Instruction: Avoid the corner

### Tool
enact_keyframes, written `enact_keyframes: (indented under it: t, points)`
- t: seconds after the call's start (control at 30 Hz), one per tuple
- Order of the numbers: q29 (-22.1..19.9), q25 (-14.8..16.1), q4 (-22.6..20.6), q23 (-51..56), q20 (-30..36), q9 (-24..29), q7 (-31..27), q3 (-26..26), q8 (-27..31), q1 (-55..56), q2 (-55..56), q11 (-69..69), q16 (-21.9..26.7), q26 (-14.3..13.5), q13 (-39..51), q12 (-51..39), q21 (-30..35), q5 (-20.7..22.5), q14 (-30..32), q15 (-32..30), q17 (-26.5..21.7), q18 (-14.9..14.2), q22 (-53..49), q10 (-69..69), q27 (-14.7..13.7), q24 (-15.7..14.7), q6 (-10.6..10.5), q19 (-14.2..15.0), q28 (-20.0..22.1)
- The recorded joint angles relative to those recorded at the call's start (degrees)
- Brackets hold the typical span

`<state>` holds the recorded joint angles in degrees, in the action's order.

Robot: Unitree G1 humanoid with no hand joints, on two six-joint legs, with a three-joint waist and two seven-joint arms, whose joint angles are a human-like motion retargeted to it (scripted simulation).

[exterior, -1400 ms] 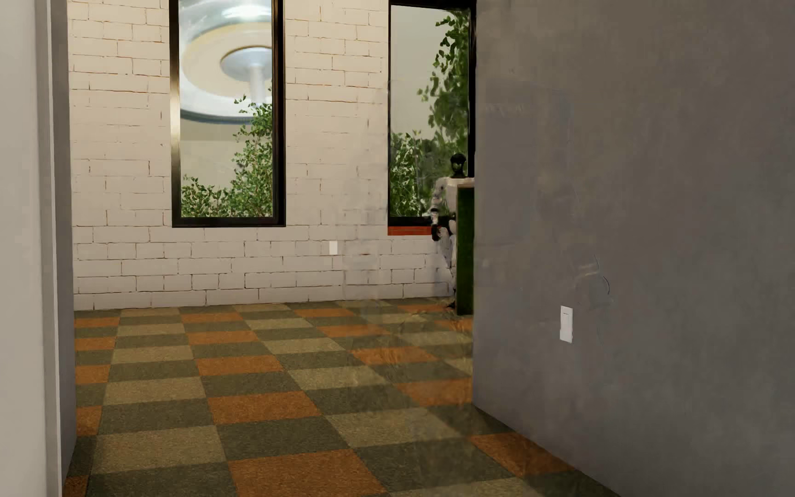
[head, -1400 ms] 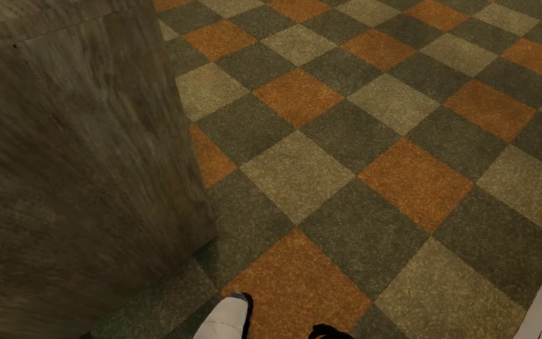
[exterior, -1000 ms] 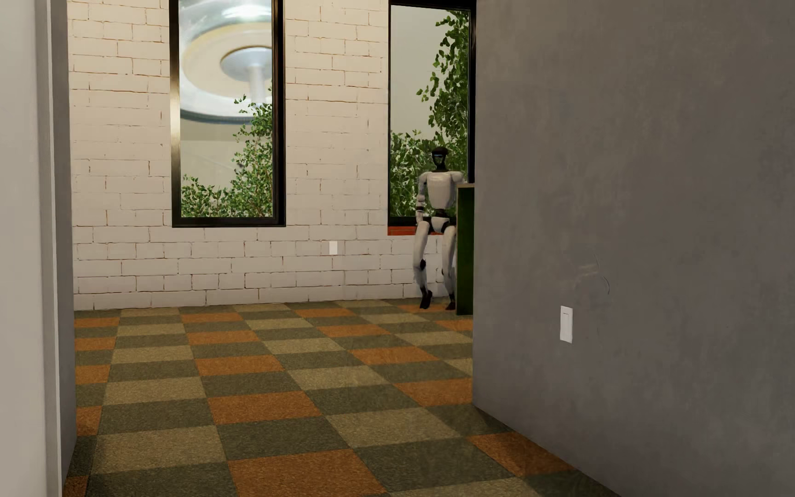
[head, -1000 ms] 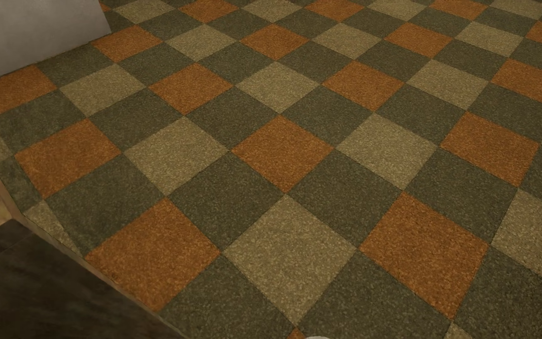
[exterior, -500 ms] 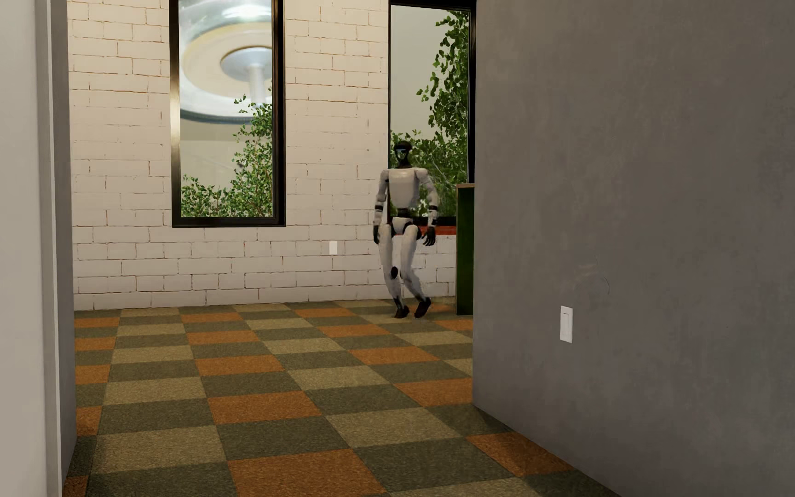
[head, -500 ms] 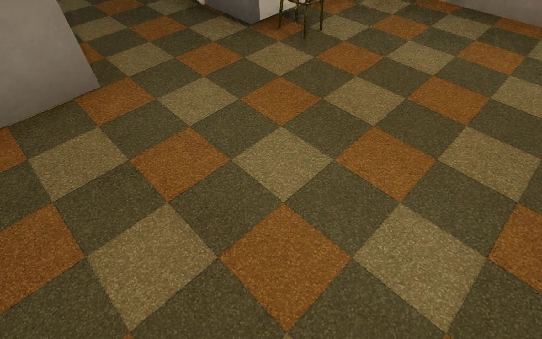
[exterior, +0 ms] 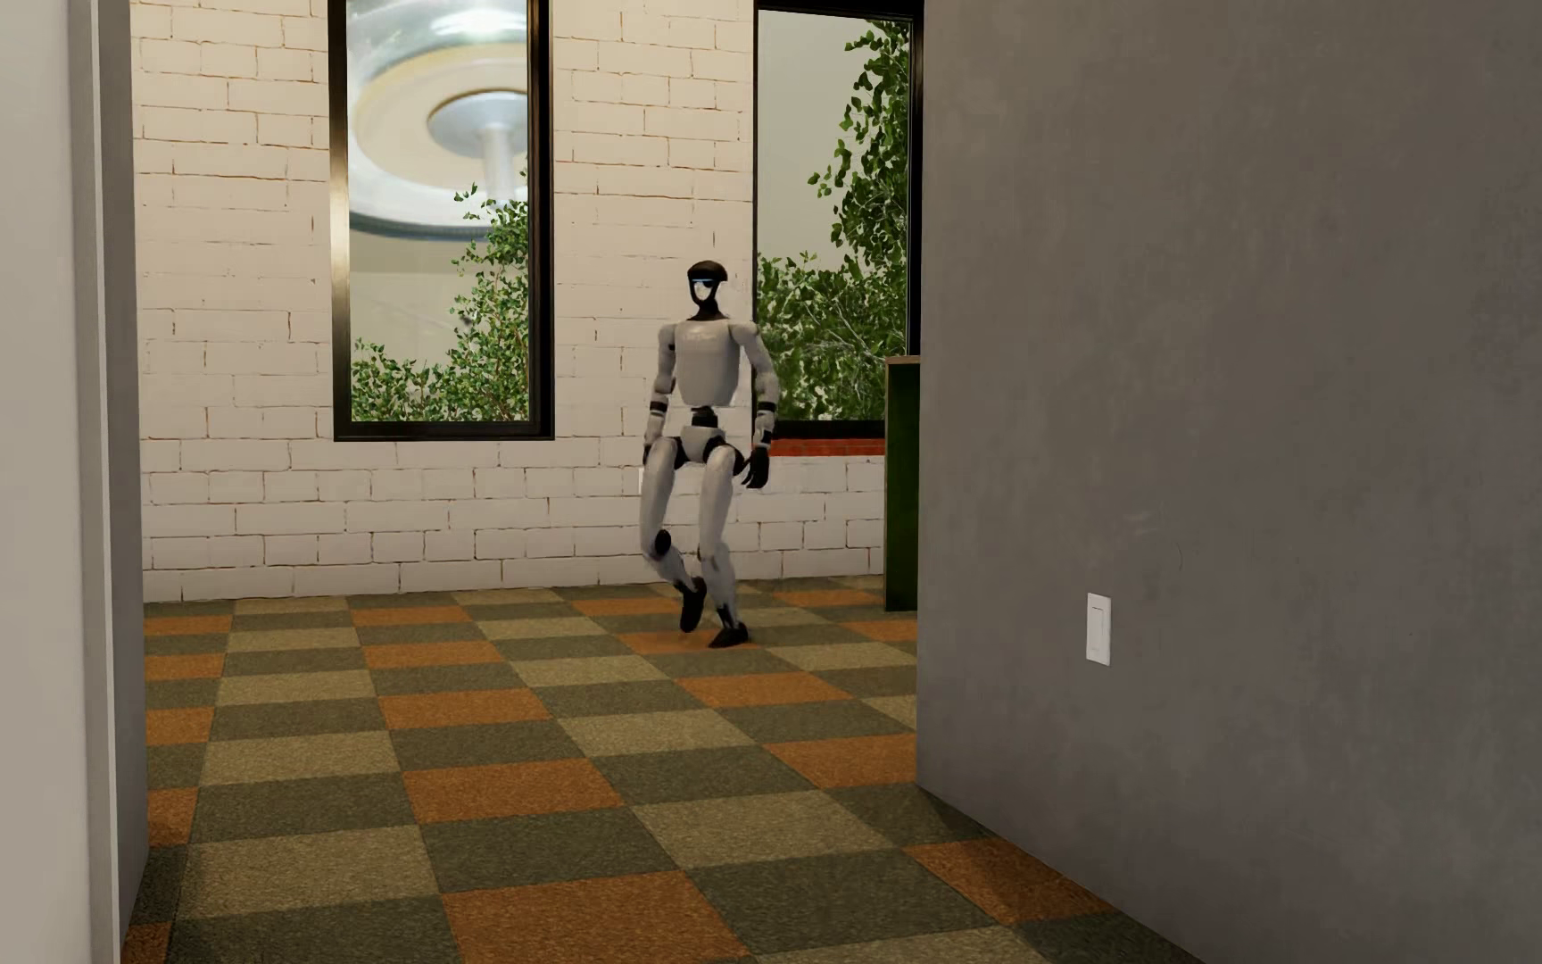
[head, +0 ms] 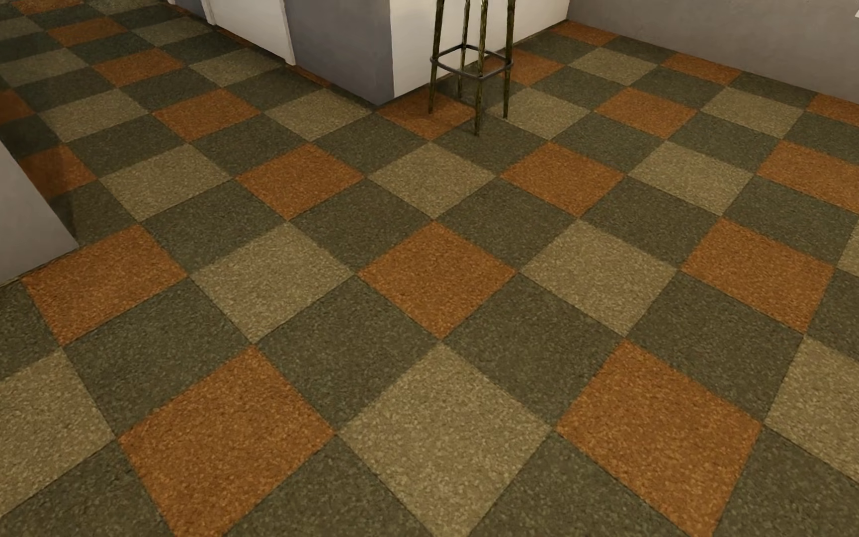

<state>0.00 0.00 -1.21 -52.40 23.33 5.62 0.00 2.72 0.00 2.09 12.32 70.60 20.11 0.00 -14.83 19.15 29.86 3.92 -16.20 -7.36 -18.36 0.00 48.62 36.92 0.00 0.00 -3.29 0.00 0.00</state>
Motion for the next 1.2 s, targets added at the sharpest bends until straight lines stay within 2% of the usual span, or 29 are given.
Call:
enact_keyframes:
  t: [0.03,0.07,0.1,0.17,0.2,0.23,0.27,0.3,0.33,0.37,0.4,0.43,0.47,0.53,0.6,0.63,0.67,0.7,0.73,0.77,0.8,0.83,0.9,0.93,1.0,1.07,1.1,1.13,1.2]
  points:
    - [0.0,0.0,0.3,0.7,-0.6,-0.5,0.0,-1.5,0.0,-3.6,6.1,-9.8,0.4,0.0,-1.1,-1.0,4.0,0.9,-0.3,-4.0,-1.2,0.0,-3.0,-2.5,0.0,0.0,-0.6,0.0,0.0]
    - [0.0,0.0,2.1,0.2,-1.2,0.2,0.0,-5.2,0.0,-10.0,7.2,-22.3,0.5,0.0,-2.8,-1.3,4.3,1.6,-1.5,-6.5,-1.5,0.0,-5.5,-5.4,0.0,0.0,-2.1,0.0,0.0]
    - [0.0,0.0,1.9,0.3,-1.8,-0.5,0.0,-6.7,0.0,-13.4,10.5,-33.1,1.1,0.0,-3.6,-2.9,4.5,0.5,-3.1,-3.4,-1.5,0.0,-7.2,-6.8,0.0,0.0,-1.7,0.0,0.0]
    - [0.0,0.0,2.3,0.2,-3.8,-1.4,0.0,-9.9,0.0,-18.1,14.9,-44.0,2.0,0.0,-4.5,-5.8,5.5,-2.0,-6.3,22.8,-1.7,0.0,-9.3,-6.6,0.0,0.0,-1.0,0.0,0.0]
    - [0.0,0.0,3.5,0.6,-4.8,-1.4,0.0,-11.5,0.0,-20.2,16.2,-43.9,2.1,0.0,-5.2,-6.7,6.3,-3.1,-5.9,26.7,-2.1,0.0,-9.3,-5.5,0.0,0.0,-1.4,0.0,0.0]
    - [0.0,0.0,5.0,0.4,-6.0,-0.9,0.0,-13.0,0.0,-23.0,17.5,-43.5,1.7,0.0,-5.8,-7.0,6.5,-3.1,-2.6,18.4,-2.4,0.0,-8.2,-4.1,0.0,0.0,-2.0,0.0,0.0]
    - [0.0,0.0,7.2,-0.2,-6.8,-1.7,0.0,-13.2,0.0,-23.7,19.4,-39.0,1.3,0.0,-6.2,-6.2,6.7,-1.7,3.8,5.1,-2.4,0.0,-7.1,-0.3,0.0,0.0,-3.0,0.0,0.0]
    - [0.0,0.0,9.9,-0.9,-7.4,-2.6,0.0,-12.3,0.0,-21.0,20.6,-34.4,0.5,0.0,-6.4,-4.9,6.8,1.5,14.2,-4.9,-2.2,0.0,-5.7,7.5,0.0,0.0,-5.2,0.0,0.0]
    - [0.0,0.0,10.6,-2.9,-4.0,-2.7,0.0,-10.7,0.0,-16.7,19.1,-30.0,0.5,0.0,-5.8,-4.4,5.8,3.3,22.4,-6.7,-2.6,0.0,-1.6,18.3,0.0,0.0,-6.6,0.0,0.0]
    - [0.0,0.0,11.5,-2.9,-3.7,-3.0,0.0,-9.0,0.0,-8.6,17.2,-28.7,0.5,0.0,-4.6,-2.7,4.6,6.5,22.8,-5.1,-2.9,0.0,-1.5,31.3,0.0,0.0,-7.7,0.0,0.0]
    - [0.0,0.0,11.4,-3.8,-1.8,-1.6,0.0,-6.3,0.0,-3.0,11.3,-29.9,0.6,0.0,-3.3,-2.0,1.4,8.1,14.4,-2.3,-2.5,0.0,-0.9,40.7,0.0,0.0,-8.3,0.0,0.0]
    - [0.0,0.0,9.6,-2.9,-0.4,-1.2,0.0,-2.7,0.0,3.3,4.7,-33.4,0.9,0.0,-1.6,-1.1,1.4,8.4,6.5,2.0,-2.8,0.0,-0.7,45.2,0.0,0.0,-7.7,0.0,0.0]
    - [0.0,0.0,8.1,-1.1,0.6,-1.0,0.0,0.9,0.0,9.4,-1.7,-36.7,1.2,0.0,-0.1,0.4,2.0,8.5,3.0,6.3,-3.7,0.0,-0.2,45.5,0.0,0.0,-7.1,0.0,0.0]
    - [0.0,0.0,5.8,6.0,0.9,-0.3,0.0,8.3,0.0,17.3,-15.1,-44.2,2.0,0.0,1.0,3.4,-0.9,6.2,2.4,15.6,-5.3,0.0,2.6,32.6,0.0,0.0,-5.1,0.0,0.0]
    - [0.0,0.0,6.7,12.5,1.2,-1.2,0.0,13.2,0.0,23.0,-25.3,-46.9,2.9,0.0,3.2,5.9,-3.5,4.2,4.7,27.6,-6.4,0.0,5.0,12.5,0.0,0.0,-4.4,0.0,0.0]
    - [0.0,0.0,7.7,14.4,0.9,-2.3,0.0,14.9,0.0,24.4,-28.1,-46.1,3.2,0.0,5.1,6.8,-4.6,4.1,4.6,30.9,-6.7,0.0,6.4,0.9,0.0,0.0,-4.7,0.0,0.0]
    - [0.0,0.0,8.2,16.1,1.5,-3.2,0.0,16.0,0.0,24.8,-30.5,-46.0,3.3,0.0,6.6,7.5,-6.2,3.7,10.7,32.4,-7.0,0.0,8.0,-6.4,0.0,0.0,-5.0,0.0,0.0]
    - [0.0,0.0,8.4,16.9,1.3,-4.2,0.0,15.9,0.0,26.6,-31.7,-47.0,3.3,0.0,7.9,8.2,-7.2,3.8,38.4,31.1,-7.0,0.0,9.3,-29.6,0.0,0.0,-5.5,0.0,0.0]
    - [0.0,0.0,7.6,17.6,1.5,-3.7,0.0,15.5,0.0,28.4,-33.9,-46.0,3.2,0.0,7.9,8.6,-8.4,2.9,13.6,26.9,-6.8,0.0,11.0,-7.0,0.0,0.0,-5.7,0.0,0.0]
    - [0.0,0.0,6.3,16.8,2.7,-3.2,0.0,15.1,0.0,29.1,-35.3,-41.5,3.4,0.0,6.8,8.4,-9.7,1.3,2.0,19.8,-6.1,0.0,12.8,0.4,0.0,0.0,-5.4,0.0,0.0]
    - [0.0,0.0,5.3,14.0,1.3,-3.8,0.0,14.1,0.0,31.5,-31.8,-31.3,3.0,0.0,5.7,8.5,-10.1,-1.1,3.5,10.7,-4.8,0.0,13.4,7.6,0.0,0.0,-4.7,0.0,0.0]
    - [0.0,0.0,2.2,9.2,2.2,-2.1,0.0,13.0,0.0,29.4,-28.6,-17.8,2.9,0.0,4.6,7.0,-9.5,-3.5,0.9,4.9,-4.0,0.0,14.4,14.2,0.0,0.0,-4.2,0.0,0.0]
    - [0.0,0.0,-3.1,1.8,4.4,-1.1,0.0,9.7,0.0,21.0,-13.3,12.0,2.4,0.0,3.6,3.7,-4.0,-3.2,-1.1,7.3,-4.5,0.0,9.8,11.5,0.0,0.0,-5.7,0.0,0.0]
    - [0.0,0.0,-4.4,-0.3,3.5,-0.9,0.0,5.5,0.0,15.1,-6.8,17.6,1.9,0.0,2.2,3.2,-0.4,-2.2,1.1,8.2,-4.9,0.0,5.6,7.8,0.0,0.0,-7.2,0.0,0.0]
    - [0.0,0.0,-4.9,-3.3,1.5,-1.0,0.0,-1.3,0.0,2.1,4.9,10.6,1.1,0.0,-2.3,0.9,0.9,0.2,5.2,3.0,-4.2,0.0,-2.2,-1.1,0.0,0.0,-9.1,0.0,0.0]
    - [0.0,0.0,-2.5,-3.0,0.8,-1.2,0.0,-8.1,0.0,-7.9,12.2,-13.0,0.8,0.0,-6.5,-1.6,2.4,0.5,9.3,-7.2,-3.7,0.0,-8.2,-7.1,0.0,0.0,-9.8,0.0,0.0]
    - [0.0,0.0,-0.9,-3.0,0.5,-1.7,0.0,-9.7,0.0,-11.9,15.1,-24.8,1.2,0.0,-8.3,-2.8,2.3,-0.1,10.3,-9.0,-3.1,0.0,-11.3,-8.9,0.0,0.0,-9.4,0.0,0.0]
    - [0.0,0.0,0.4,-2.0,0.4,-2.2,0.0,-10.0,0.0,-16.3,16.8,-35.4,2.2,0.0,-9.7,-3.9,2.8,-1.3,12.5,-1.8,-2.6,0.0,-14.7,-9.5,0.0,0.0,-8.1,0.0,0.0]
    - [0.0,0.0,4.4,-2.9,-1.7,-3.5,0.0,-12.6,0.0,-19.6,21.3,-44.7,3.6,0.0,-9.6,-4.5,2.2,-4.1,17.9,21.5,-1.5,0.0,-21.0,-8.9,0.0,0.0,-6.8,0.0,0.0]
